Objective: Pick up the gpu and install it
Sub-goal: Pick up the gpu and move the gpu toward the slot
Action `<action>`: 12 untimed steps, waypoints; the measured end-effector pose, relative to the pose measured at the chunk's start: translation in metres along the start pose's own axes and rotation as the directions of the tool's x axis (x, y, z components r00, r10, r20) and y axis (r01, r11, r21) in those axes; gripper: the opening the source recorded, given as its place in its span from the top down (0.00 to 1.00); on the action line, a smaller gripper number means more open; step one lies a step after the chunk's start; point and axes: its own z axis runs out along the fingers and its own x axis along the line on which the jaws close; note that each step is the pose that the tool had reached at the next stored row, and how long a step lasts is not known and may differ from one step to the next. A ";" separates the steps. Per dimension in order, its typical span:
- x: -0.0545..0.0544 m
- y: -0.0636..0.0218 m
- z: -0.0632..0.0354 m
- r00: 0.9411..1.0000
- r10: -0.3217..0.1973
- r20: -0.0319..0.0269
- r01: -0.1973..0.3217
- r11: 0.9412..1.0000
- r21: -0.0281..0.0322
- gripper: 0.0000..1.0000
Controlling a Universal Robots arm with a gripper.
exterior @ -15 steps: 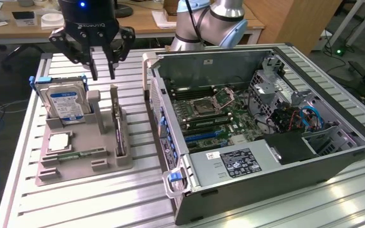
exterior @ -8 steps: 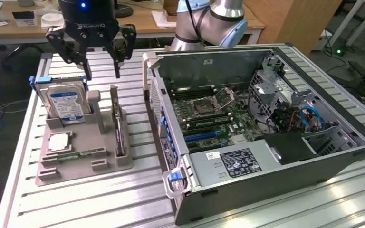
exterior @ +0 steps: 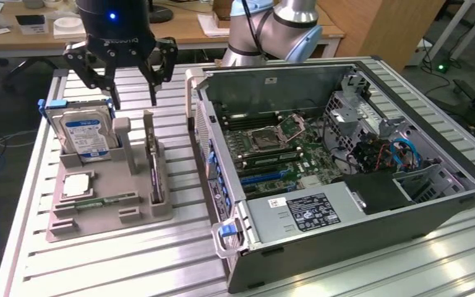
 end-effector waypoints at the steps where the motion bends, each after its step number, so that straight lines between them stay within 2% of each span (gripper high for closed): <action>1: 0.000 -0.0007 0.0017 1.000 0.000 0.000 0.000 1.000 0.000 0.41; 11: -0.002 -0.0086 0.0149 1.000 0.001 0.000 -0.001 1.000 0.001 0.40; 12: -0.002 -0.0087 0.0168 1.000 0.001 0.000 -0.001 1.000 0.001 0.34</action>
